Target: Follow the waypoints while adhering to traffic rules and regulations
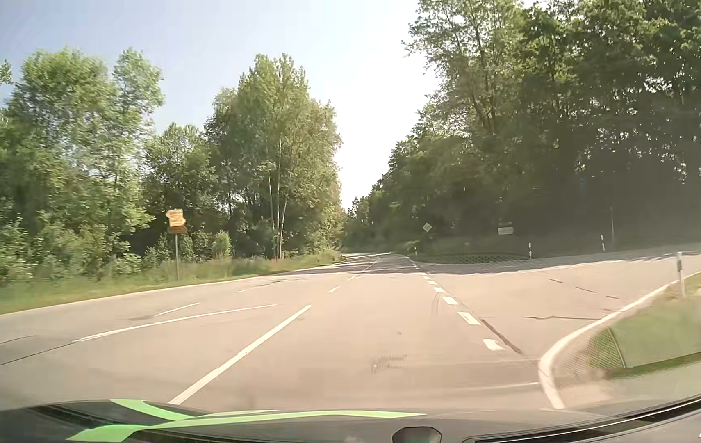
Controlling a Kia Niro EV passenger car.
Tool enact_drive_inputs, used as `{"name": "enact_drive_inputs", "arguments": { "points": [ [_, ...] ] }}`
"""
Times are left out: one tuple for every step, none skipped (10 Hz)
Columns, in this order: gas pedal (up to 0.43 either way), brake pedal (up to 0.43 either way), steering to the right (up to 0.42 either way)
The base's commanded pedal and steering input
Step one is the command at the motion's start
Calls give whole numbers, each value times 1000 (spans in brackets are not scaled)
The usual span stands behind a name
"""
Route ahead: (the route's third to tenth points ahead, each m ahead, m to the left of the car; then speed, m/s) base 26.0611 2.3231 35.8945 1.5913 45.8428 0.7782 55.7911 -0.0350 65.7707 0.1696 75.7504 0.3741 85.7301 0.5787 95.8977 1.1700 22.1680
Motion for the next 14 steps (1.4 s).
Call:
{"name": "enact_drive_inputs", "arguments": {
  "points": [
    [98,0,9],
    [130,0,9],
    [150,0,9],
    [169,0,9],
    [189,0,8],
    [189,0,5],
    [189,0,0],
    [189,0,-1],
    [157,0,-1],
    [157,0,-1],
    [169,0,-1],
    [197,0,-1],
    [228,0,-1],
    [248,0,-1]
  ]
}}
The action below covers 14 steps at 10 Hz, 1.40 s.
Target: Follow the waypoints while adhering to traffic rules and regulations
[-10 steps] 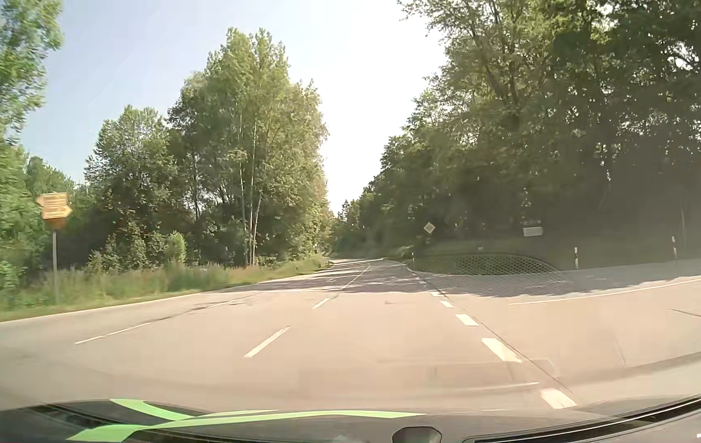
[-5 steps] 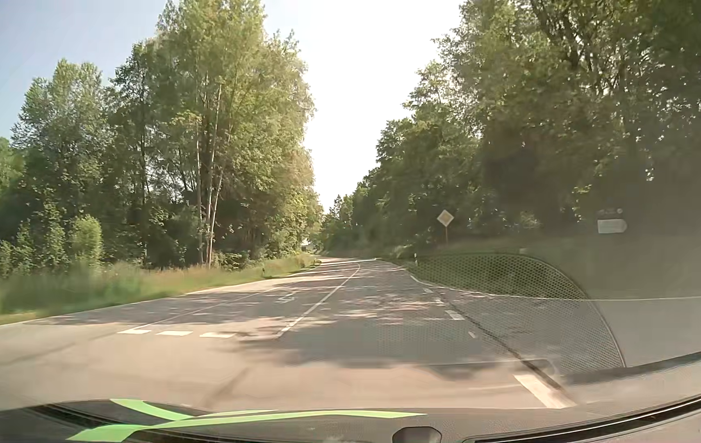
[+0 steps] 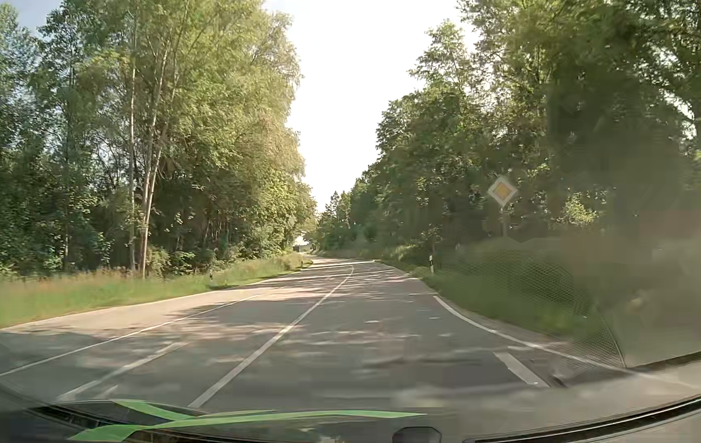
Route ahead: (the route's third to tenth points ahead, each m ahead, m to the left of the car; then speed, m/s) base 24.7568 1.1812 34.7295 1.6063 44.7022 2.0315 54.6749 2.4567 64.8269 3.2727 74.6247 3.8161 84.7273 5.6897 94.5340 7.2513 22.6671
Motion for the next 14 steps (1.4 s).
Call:
{"name": "enact_drive_inputs", "arguments": {
  "points": [
    [260,0,-1],
    [268,0,-1],
    [280,0,-3],
    [280,0,-4],
    [248,0,-5],
    [189,0,-5],
    [177,0,-7],
    [177,0,-8],
    [177,0,-10],
    [177,0,-11],
    [177,0,-14],
    [189,0,-15],
    [189,0,-16],
    [189,0,-17]
  ]
}}
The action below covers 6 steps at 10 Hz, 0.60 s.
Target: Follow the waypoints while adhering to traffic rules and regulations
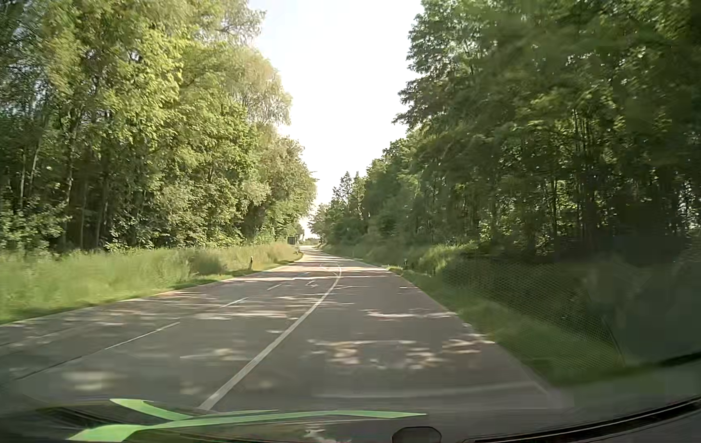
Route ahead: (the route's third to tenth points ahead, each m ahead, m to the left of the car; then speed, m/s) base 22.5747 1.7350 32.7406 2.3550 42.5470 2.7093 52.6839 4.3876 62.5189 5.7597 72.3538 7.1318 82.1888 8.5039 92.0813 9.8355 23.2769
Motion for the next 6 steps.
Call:
{"name": "enact_drive_inputs", "arguments": {
  "points": [
    [209,0,-16],
    [220,0,-14],
    [220,0,-12],
    [220,0,-11],
    [220,0,-11],
    [220,0,-11]
  ]
}}
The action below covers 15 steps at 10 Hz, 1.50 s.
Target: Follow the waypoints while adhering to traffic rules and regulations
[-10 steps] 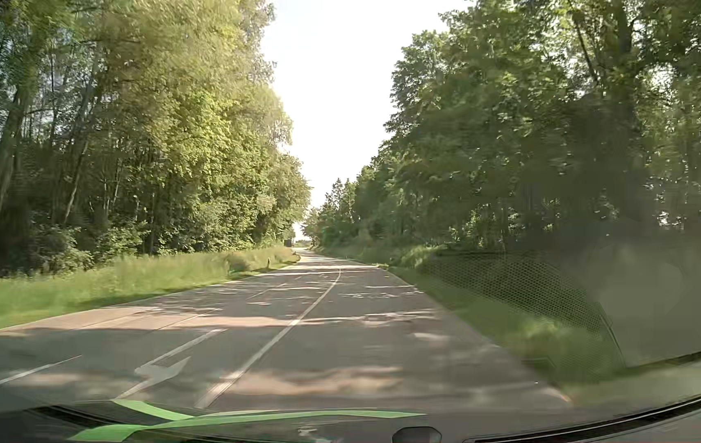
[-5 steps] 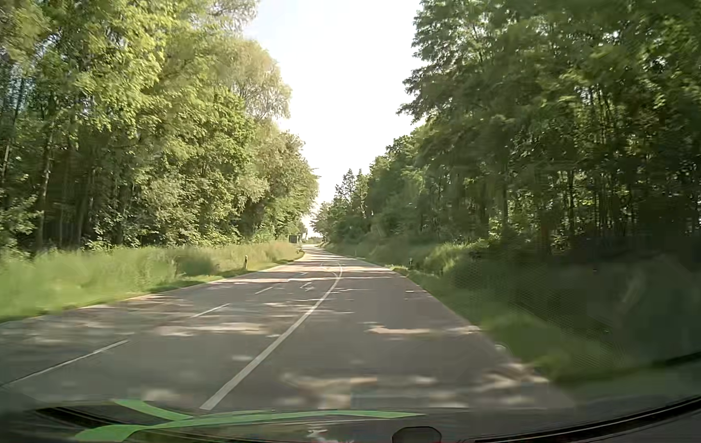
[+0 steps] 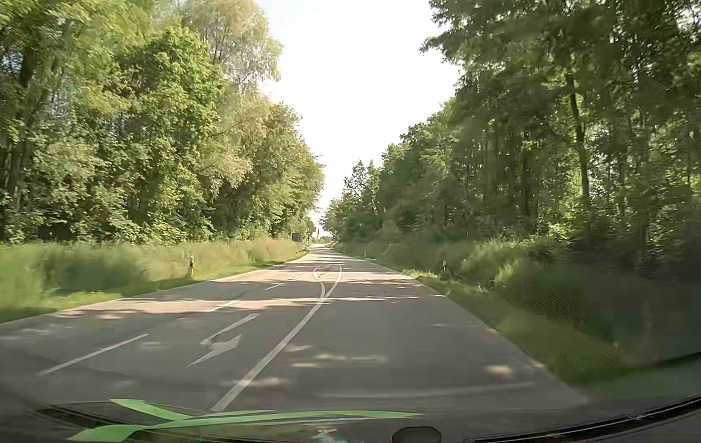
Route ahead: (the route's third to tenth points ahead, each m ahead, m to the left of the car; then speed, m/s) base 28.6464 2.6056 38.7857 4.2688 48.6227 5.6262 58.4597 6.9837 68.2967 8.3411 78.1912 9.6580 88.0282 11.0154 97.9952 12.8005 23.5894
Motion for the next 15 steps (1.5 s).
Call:
{"name": "enact_drive_inputs", "arguments": {
  "points": [
    [220,0,-12],
    [220,0,-13],
    [220,0,-13],
    [220,0,-13],
    [228,0,-14],
    [228,0,-14],
    [228,0,-15],
    [240,0,-15],
    [240,0,-15],
    [240,0,-15],
    [240,0,-16],
    [240,0,-16],
    [228,0,-15],
    [228,0,-15],
    [228,0,-16]
  ]
}}
